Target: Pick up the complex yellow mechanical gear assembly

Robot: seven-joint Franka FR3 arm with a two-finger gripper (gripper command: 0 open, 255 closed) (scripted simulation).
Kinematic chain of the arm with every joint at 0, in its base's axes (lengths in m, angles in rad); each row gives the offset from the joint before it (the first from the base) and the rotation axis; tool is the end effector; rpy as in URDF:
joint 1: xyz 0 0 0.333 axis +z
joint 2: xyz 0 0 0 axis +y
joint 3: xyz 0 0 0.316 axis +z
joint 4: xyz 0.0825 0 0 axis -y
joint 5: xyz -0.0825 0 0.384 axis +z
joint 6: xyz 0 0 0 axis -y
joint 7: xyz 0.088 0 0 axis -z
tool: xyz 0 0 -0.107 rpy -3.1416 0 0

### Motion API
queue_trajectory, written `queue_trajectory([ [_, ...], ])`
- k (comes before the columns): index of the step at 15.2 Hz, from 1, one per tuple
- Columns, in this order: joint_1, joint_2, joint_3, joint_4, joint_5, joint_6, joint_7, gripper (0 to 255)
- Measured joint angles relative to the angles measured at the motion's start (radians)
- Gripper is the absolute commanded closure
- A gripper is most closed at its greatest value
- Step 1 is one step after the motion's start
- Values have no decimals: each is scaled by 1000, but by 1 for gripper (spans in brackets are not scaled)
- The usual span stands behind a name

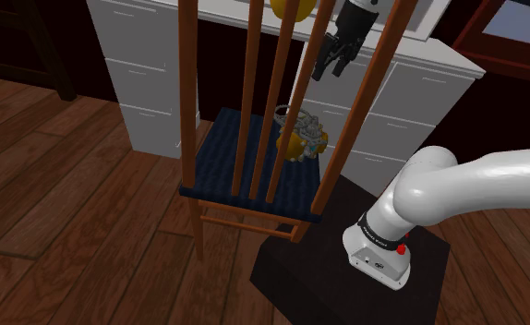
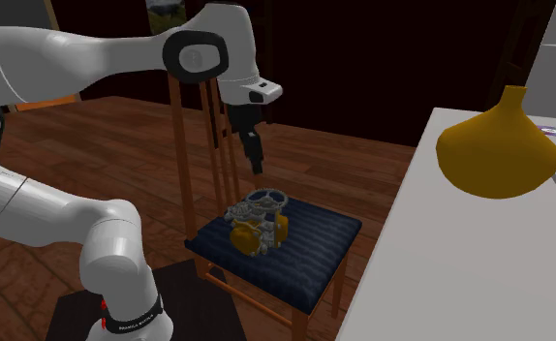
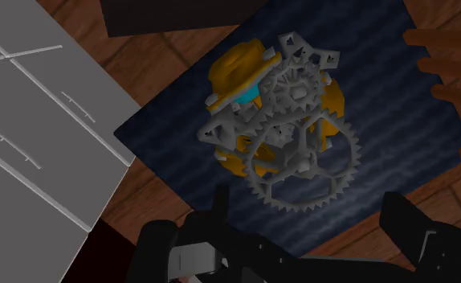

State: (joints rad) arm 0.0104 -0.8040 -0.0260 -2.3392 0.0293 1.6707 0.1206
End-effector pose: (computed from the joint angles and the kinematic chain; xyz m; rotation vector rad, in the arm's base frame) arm 0.3122 -0.0048 0.6136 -3.0728 0.2007 -0.2042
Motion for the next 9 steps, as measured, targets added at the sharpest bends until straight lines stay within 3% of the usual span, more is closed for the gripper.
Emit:
queue_trajectory([
  [9, 73, -17, 33, -174, -9, 24, -100, 0],
])
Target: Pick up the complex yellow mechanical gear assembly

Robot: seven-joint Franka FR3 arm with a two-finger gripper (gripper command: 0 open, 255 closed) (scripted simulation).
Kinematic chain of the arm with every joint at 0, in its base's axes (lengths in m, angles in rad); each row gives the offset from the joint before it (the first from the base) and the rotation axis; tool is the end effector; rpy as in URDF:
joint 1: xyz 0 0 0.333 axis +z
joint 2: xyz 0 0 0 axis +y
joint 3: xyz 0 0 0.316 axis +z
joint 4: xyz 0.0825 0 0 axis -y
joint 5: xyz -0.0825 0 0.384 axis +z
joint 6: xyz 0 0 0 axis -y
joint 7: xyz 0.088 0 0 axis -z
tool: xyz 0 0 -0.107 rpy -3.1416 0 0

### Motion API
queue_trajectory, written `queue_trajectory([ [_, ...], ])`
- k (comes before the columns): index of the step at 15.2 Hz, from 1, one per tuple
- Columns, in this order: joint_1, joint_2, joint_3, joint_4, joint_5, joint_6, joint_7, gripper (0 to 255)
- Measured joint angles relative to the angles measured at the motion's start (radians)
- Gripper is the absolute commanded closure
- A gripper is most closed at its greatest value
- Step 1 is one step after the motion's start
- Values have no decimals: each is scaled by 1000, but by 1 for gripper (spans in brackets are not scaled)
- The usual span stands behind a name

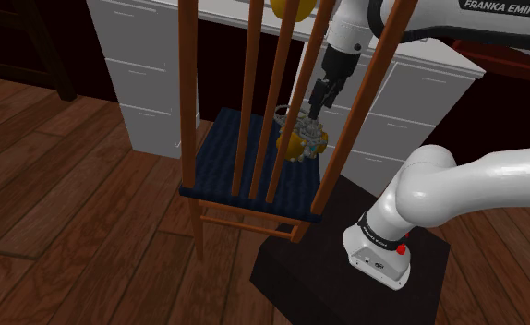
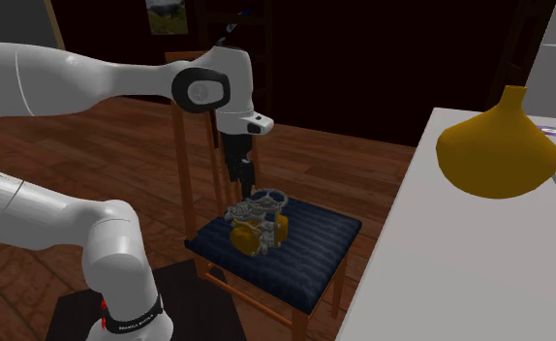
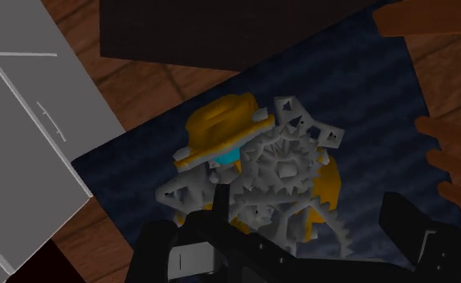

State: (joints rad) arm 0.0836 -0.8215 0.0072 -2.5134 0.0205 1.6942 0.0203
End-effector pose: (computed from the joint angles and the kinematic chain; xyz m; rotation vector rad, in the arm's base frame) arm 0.3028 0.0299 0.5374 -3.1247 -0.1027 -0.0023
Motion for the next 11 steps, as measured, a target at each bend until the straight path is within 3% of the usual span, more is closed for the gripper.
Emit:
queue_trajectory([
  [8, 7, -3, 3, -104, 0, 88, -11, 0],
  [9, 7, -2, 3, -108, 0, 94, -11, 255],
  [11, 7, -1, 3, -111, 0, 99, -12, 255],
])
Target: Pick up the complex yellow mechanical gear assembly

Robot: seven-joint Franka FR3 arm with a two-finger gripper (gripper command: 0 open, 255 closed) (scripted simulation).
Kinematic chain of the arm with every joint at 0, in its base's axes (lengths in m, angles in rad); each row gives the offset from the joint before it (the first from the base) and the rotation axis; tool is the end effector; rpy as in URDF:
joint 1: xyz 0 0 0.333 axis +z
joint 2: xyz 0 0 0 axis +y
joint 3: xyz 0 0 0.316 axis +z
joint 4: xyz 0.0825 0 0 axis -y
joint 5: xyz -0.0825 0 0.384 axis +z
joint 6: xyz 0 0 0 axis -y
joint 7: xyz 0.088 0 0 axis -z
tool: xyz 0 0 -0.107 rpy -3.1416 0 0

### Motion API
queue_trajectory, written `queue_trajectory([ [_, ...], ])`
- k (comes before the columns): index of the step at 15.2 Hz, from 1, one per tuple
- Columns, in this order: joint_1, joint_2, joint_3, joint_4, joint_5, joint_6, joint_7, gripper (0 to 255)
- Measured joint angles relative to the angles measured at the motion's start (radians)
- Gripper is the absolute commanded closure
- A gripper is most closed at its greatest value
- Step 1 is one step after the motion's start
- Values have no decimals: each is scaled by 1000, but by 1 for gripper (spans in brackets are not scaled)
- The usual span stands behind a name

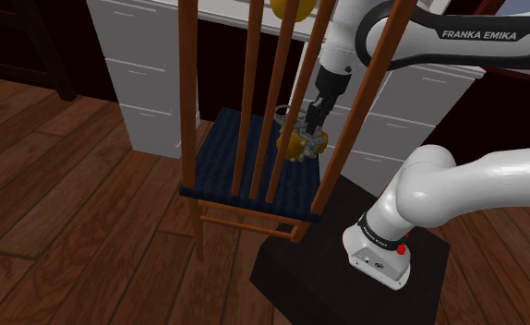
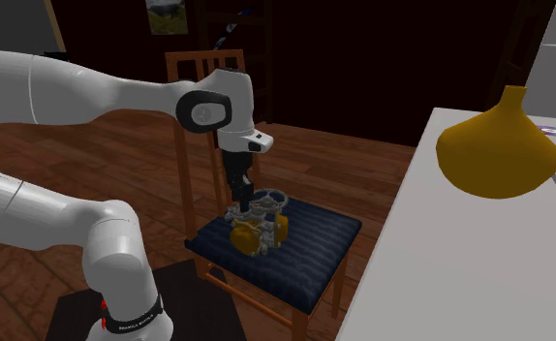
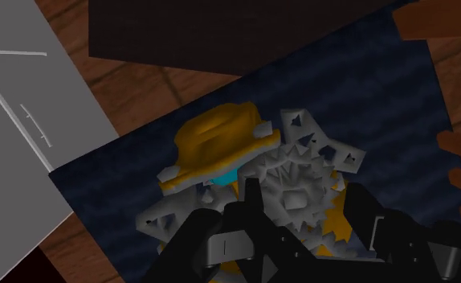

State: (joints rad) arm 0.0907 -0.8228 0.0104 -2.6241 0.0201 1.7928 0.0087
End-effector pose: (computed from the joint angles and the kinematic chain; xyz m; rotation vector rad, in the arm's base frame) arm 0.3025 0.0326 0.4932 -3.1273 -0.1323 0.0143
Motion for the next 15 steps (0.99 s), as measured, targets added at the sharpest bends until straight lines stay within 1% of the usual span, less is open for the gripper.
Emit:
queue_trajectory([
  [8, 0, -1, 1, -1, 0, 1, 1, 255],
  [15, 1, -1, 1, 74, 1, -78, 3, 255],
])
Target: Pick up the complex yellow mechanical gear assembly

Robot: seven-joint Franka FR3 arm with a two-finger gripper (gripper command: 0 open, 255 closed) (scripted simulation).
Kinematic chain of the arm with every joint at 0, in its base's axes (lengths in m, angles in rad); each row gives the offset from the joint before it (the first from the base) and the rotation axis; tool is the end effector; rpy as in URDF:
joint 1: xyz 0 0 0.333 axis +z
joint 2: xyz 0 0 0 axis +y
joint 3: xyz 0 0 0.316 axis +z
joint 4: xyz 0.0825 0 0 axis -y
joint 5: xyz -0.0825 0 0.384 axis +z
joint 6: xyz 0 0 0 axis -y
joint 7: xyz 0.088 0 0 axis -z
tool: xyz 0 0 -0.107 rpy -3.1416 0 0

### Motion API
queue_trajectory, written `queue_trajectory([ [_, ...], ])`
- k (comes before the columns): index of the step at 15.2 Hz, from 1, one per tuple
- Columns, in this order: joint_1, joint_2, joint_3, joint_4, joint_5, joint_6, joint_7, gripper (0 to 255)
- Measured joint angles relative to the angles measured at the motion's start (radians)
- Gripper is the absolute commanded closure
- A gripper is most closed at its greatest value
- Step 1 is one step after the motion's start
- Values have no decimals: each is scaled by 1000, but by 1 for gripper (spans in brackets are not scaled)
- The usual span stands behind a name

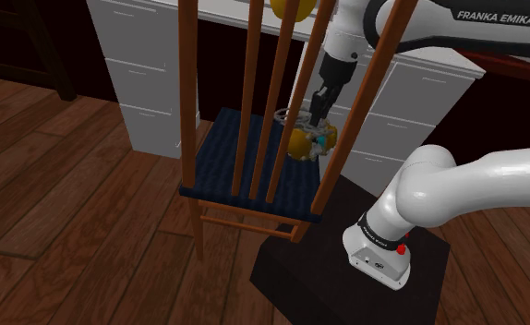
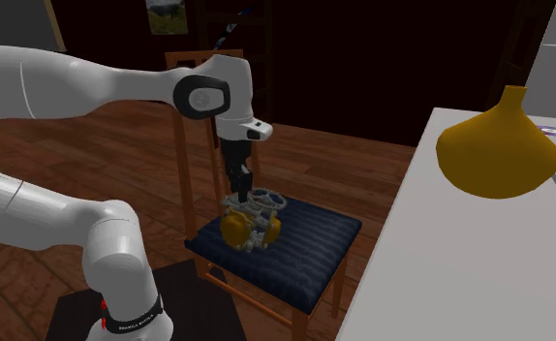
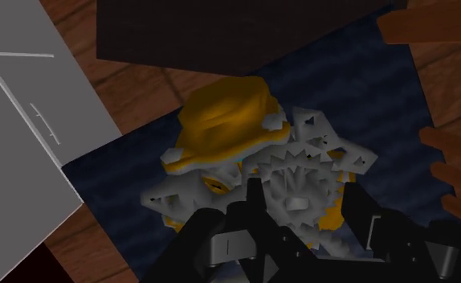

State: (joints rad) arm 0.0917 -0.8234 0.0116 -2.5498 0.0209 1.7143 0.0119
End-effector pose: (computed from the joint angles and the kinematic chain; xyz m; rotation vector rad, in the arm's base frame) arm 0.3013 0.0337 0.5222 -3.1273 -0.1322 0.0200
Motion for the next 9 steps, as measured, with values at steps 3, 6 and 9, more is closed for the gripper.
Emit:
queue_trajectory([
  [3, -2, 5, -3, 43, -3, -38, -2, 255],
  [6, -1, 11, -1, 89, -1, -78, 0, 255],
  [9, -1, 18, -2, 127, -2, -108, 0, 255],
])
